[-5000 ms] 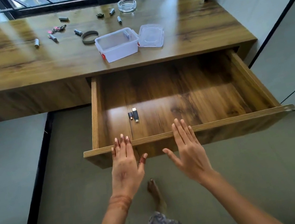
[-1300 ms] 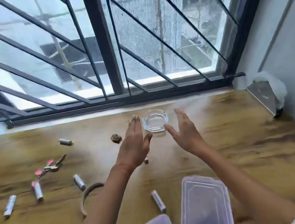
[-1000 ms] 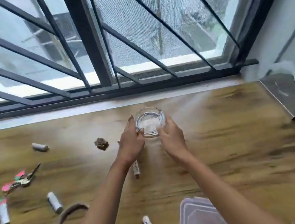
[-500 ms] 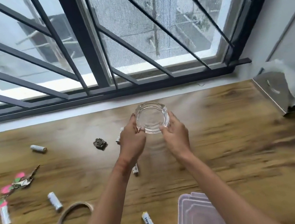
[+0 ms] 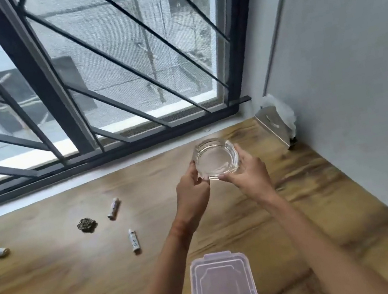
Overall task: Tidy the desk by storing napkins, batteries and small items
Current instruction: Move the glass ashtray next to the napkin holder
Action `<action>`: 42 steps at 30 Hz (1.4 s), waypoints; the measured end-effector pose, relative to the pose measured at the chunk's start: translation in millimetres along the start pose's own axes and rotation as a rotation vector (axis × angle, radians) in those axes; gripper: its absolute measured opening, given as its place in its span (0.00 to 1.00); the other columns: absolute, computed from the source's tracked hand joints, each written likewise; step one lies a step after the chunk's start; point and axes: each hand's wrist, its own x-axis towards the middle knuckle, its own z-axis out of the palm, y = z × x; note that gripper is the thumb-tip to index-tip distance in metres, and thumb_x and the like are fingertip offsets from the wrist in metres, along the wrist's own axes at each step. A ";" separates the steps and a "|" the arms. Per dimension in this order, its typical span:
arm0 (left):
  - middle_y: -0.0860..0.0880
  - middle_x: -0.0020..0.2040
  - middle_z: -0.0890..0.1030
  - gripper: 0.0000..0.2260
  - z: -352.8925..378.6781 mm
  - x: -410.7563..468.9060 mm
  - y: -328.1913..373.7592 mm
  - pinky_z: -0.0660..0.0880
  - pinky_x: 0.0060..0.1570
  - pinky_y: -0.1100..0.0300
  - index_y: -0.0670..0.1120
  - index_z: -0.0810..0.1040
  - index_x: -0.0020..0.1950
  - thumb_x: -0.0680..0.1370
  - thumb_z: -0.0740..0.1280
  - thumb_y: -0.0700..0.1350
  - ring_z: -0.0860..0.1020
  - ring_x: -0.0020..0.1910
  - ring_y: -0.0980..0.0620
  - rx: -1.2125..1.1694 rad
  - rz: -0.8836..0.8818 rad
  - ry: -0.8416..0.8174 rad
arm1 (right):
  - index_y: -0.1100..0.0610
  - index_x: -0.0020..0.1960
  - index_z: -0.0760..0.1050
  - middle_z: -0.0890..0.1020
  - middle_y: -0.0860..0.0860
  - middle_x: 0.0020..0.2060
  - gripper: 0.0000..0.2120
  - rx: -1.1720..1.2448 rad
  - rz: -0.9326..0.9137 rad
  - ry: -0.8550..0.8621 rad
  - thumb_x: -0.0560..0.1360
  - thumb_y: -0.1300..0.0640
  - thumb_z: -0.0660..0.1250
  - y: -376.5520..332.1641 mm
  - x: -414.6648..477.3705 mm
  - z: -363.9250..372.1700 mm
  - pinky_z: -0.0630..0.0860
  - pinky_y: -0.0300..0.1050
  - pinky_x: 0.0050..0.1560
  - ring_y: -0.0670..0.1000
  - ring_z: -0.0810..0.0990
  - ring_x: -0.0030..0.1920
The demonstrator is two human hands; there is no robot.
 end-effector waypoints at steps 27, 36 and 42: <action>0.52 0.46 0.80 0.19 152.8 105.8 -15.5 0.70 0.46 0.66 0.60 0.75 0.50 0.70 0.62 0.36 0.75 0.44 0.58 -0.027 -0.187 0.071 | 0.53 0.75 0.54 0.61 0.51 0.73 0.41 -0.080 0.176 -0.220 0.61 0.57 0.58 103.0 139.2 -81.2 0.58 0.53 0.72 0.49 0.57 0.73; 0.47 0.47 0.82 0.15 162.8 113.3 -15.6 0.69 0.44 0.63 0.54 0.76 0.50 0.69 0.61 0.37 0.75 0.44 0.54 0.036 -0.226 0.085 | 0.50 0.75 0.49 0.60 0.50 0.74 0.42 -0.109 0.199 -0.197 0.63 0.53 0.57 115.0 151.4 -76.5 0.60 0.54 0.71 0.50 0.58 0.73; 0.51 0.39 0.77 0.15 161.2 107.3 -14.1 0.67 0.42 0.59 0.52 0.76 0.52 0.70 0.59 0.37 0.71 0.40 0.53 0.077 -0.223 0.070 | 0.57 0.76 0.49 0.55 0.53 0.75 0.36 -0.113 0.145 -0.171 0.71 0.65 0.60 99.2 138.4 -81.6 0.53 0.50 0.74 0.49 0.53 0.74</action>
